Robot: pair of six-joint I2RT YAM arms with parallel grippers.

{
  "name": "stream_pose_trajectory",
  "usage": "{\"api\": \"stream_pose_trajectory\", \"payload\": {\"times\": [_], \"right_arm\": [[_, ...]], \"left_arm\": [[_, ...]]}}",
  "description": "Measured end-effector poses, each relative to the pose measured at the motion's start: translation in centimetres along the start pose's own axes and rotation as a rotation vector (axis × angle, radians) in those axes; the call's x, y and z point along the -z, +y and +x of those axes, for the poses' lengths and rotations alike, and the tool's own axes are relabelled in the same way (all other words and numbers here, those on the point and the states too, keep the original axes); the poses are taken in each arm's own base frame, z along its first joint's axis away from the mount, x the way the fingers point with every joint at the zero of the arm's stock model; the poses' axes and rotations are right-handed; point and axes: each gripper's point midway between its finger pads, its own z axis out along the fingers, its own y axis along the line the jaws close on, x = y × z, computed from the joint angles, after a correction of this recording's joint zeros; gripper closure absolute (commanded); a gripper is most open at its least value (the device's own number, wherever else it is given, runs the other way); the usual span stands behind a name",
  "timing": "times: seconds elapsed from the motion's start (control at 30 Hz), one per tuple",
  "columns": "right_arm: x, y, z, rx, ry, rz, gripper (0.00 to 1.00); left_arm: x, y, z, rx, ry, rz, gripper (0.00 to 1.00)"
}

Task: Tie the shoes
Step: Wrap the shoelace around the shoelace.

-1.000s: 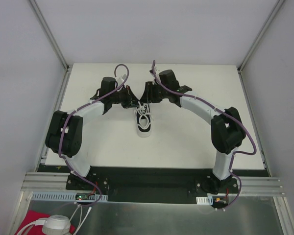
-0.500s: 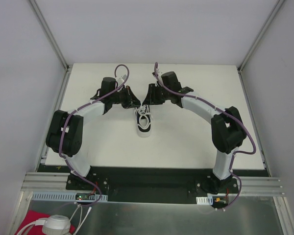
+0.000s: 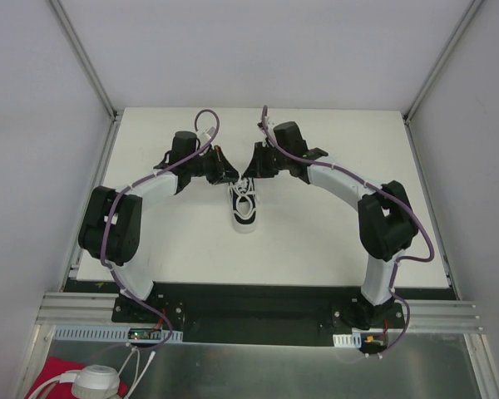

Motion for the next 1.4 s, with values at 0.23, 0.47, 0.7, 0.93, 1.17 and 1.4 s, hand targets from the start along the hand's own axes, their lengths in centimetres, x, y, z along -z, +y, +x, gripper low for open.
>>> {"api": "stream_pose_trajectory", "payload": {"times": [0.23, 0.47, 0.7, 0.93, 1.17, 1.4], "right_arm": [[-0.1, -0.2, 0.4, -0.004, 0.007, 0.003, 0.99], [-0.1, 0.0, 0.4, -0.001, 0.006, 0.0, 0.99], [-0.2, 0.3, 0.3, 0.001, -0.001, -0.008, 0.99], [-0.3, 0.5, -0.1, 0.007, -0.016, -0.014, 0.99], [-0.3, 0.5, -0.3, 0.009, -0.022, -0.017, 0.99], [-0.1, 1.3, -1.3, 0.01, -0.042, -0.034, 0.99]], "left_arm": [[0.0, 0.1, 0.0, 0.003, 0.001, -0.004, 0.97], [0.1, 0.9, 0.7, 0.007, 0.025, -0.033, 0.87], [0.7, 1.9, 1.4, -0.014, 0.039, -0.096, 0.89], [1.8, 2.0, 1.0, -0.053, -0.001, -0.158, 0.81], [2.8, 2.3, 0.6, -0.078, -0.019, -0.191, 0.65], [4.9, 5.2, 1.4, -0.087, -0.094, -0.335, 0.65]]}}
